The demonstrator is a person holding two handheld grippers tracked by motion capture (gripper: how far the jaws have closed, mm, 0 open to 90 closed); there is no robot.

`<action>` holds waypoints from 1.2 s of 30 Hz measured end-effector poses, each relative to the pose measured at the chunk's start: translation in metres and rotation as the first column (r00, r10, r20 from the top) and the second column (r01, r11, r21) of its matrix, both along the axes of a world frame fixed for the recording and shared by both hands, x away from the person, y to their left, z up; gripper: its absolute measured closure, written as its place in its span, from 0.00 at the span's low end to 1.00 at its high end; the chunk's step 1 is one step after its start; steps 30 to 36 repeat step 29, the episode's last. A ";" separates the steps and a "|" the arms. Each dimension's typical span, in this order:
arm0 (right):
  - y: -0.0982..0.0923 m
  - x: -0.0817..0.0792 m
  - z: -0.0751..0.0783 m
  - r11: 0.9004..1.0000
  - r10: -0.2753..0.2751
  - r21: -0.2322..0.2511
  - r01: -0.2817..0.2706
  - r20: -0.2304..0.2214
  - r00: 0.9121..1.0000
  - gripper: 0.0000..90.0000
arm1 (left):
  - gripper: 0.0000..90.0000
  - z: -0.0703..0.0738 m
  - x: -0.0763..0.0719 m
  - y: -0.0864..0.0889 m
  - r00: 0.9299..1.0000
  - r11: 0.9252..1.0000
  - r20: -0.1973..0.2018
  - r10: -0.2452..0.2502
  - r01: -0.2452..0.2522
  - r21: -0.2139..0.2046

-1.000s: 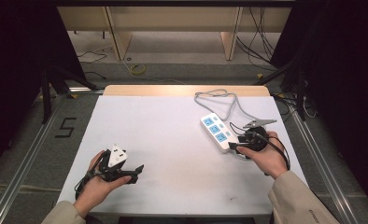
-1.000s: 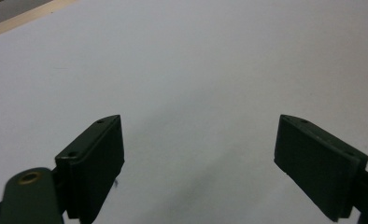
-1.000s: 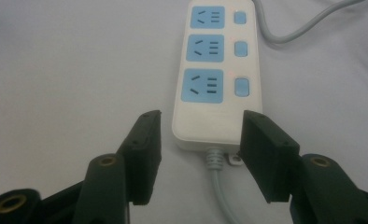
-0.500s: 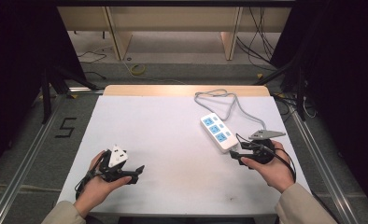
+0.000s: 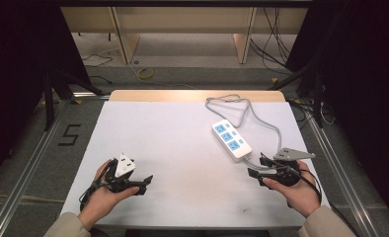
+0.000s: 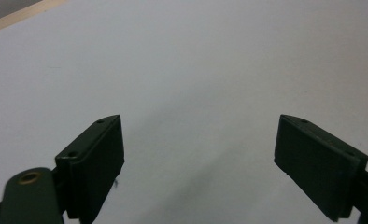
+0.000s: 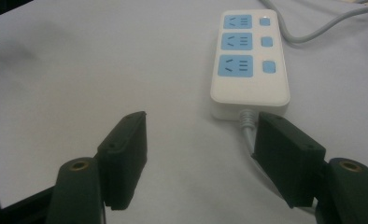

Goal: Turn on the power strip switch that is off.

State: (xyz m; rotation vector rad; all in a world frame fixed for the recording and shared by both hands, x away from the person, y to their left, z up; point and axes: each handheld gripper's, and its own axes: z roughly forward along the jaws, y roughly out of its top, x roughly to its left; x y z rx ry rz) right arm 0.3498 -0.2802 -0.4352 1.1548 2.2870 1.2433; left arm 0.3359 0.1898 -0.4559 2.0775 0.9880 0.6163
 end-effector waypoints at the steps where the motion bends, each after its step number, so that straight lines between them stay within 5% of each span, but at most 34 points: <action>1: -0.001 -0.002 -0.001 1.000 0.001 0.003 -0.001 0.005 1.000 0.38 | 0.17 0.000 0.000 0.000 1.000 1.000 0.000 -0.001 0.001 -0.001; 15: -0.016 -0.019 -0.011 0.999 0.004 0.036 -0.005 0.033 0.999 0.34 | 0.17 0.000 0.000 0.000 1.000 1.000 -0.006 -0.007 0.007 -0.003; 36: -0.019 -0.020 -0.013 0.999 0.000 0.041 -0.002 0.043 0.999 0.33 | 0.17 0.000 0.001 -0.001 1.000 1.000 -0.007 -0.010 0.010 -0.002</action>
